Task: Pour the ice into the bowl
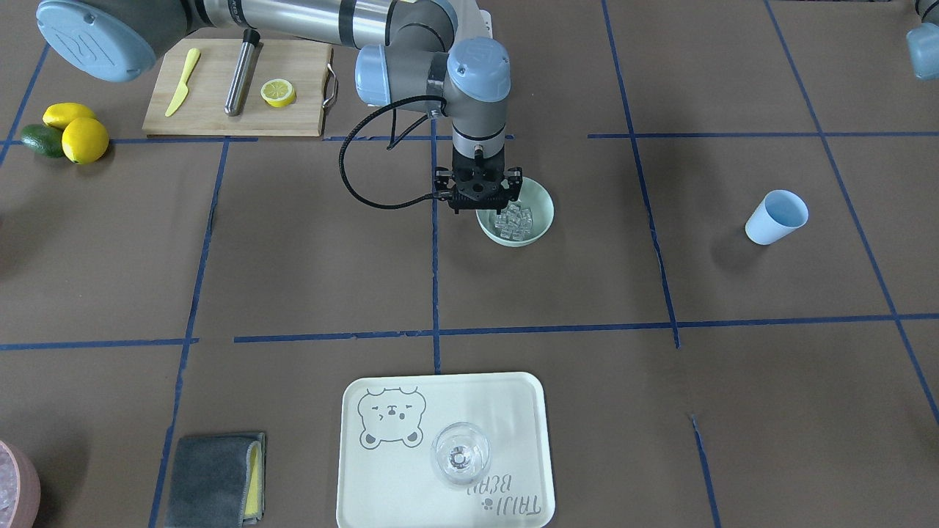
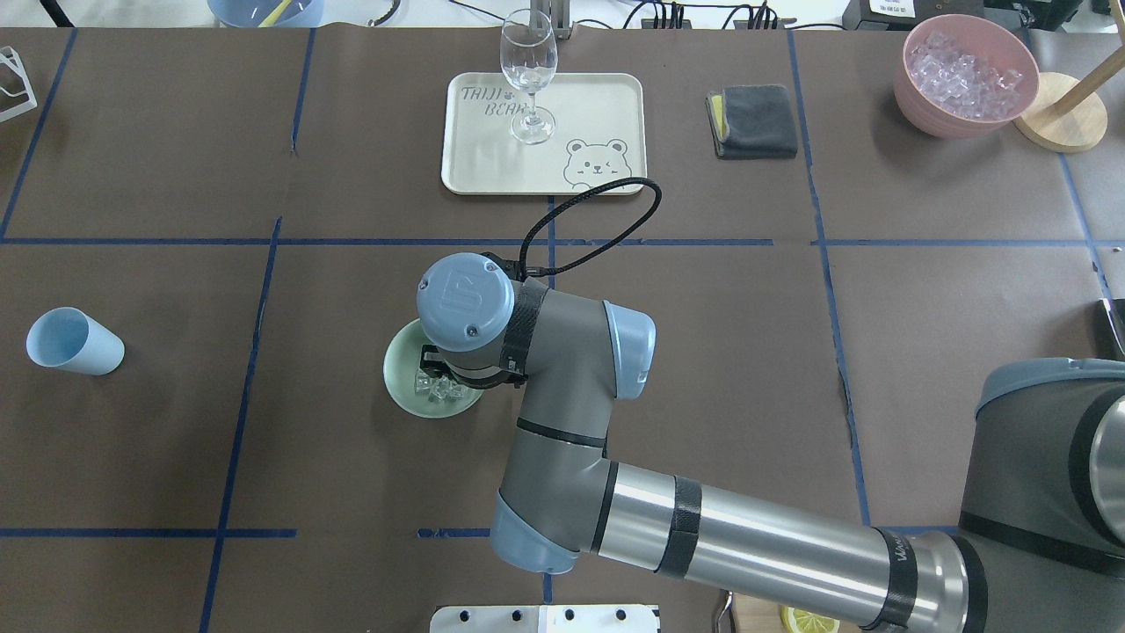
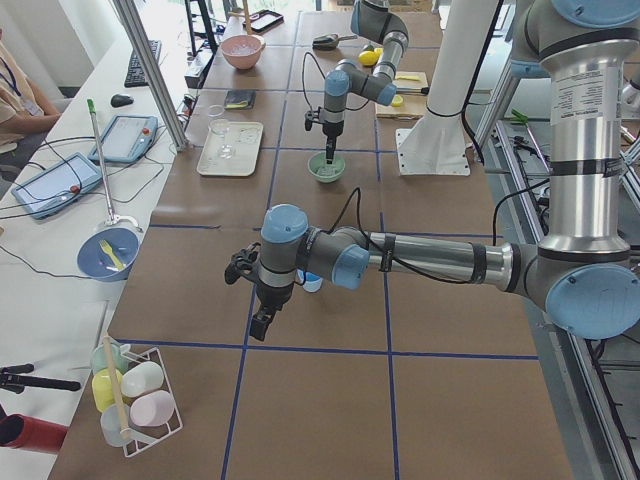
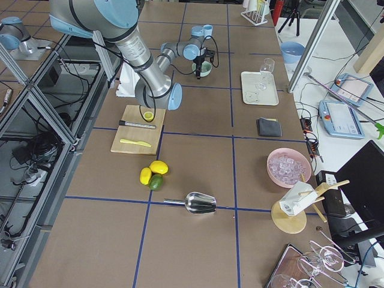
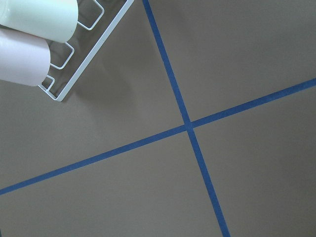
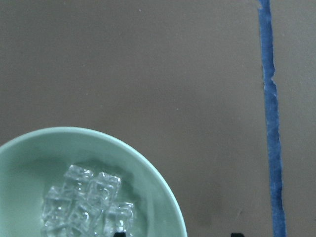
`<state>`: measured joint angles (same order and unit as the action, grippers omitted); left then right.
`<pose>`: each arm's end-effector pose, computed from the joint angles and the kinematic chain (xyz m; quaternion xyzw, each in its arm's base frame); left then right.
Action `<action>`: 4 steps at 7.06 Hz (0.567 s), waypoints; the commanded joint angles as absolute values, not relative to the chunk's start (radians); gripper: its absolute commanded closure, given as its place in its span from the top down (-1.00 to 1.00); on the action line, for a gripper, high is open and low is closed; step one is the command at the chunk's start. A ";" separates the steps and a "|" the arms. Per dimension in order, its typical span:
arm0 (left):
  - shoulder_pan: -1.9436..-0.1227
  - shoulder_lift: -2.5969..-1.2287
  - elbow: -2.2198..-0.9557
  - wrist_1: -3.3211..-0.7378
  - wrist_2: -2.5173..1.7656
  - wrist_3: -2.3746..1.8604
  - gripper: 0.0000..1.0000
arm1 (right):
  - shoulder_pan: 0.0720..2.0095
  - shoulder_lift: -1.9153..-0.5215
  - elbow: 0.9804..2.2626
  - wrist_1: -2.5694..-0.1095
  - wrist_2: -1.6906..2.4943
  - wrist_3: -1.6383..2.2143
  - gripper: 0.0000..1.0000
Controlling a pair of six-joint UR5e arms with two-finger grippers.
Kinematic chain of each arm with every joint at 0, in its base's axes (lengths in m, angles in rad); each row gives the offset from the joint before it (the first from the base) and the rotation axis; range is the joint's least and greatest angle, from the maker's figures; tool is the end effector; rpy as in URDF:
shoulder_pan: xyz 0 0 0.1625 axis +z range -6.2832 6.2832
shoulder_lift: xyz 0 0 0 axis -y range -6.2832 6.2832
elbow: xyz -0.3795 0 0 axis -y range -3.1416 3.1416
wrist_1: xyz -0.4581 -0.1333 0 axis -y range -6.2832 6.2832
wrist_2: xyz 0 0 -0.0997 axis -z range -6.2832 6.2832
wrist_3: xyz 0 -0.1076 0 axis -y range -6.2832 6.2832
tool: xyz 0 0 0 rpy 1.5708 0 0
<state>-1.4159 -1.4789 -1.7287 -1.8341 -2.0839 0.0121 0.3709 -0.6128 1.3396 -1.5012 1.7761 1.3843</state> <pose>0.0049 -0.5528 0.5666 0.1403 0.2610 0.1210 0.9474 -0.7032 -0.3930 0.0788 0.0153 -0.3968 0.0449 0.9167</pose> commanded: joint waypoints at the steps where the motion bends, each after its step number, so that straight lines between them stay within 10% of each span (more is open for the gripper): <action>1: -1.416 -1.477 -1.729 -1.835 -2.083 0.012 1.00 | 0.370 -0.611 1.327 -1.497 1.775 1.388 0.32; 4: -1.417 -1.463 -1.729 -1.867 -2.083 0.015 1.00 | 0.370 -0.603 1.316 -1.496 1.776 1.391 -0.56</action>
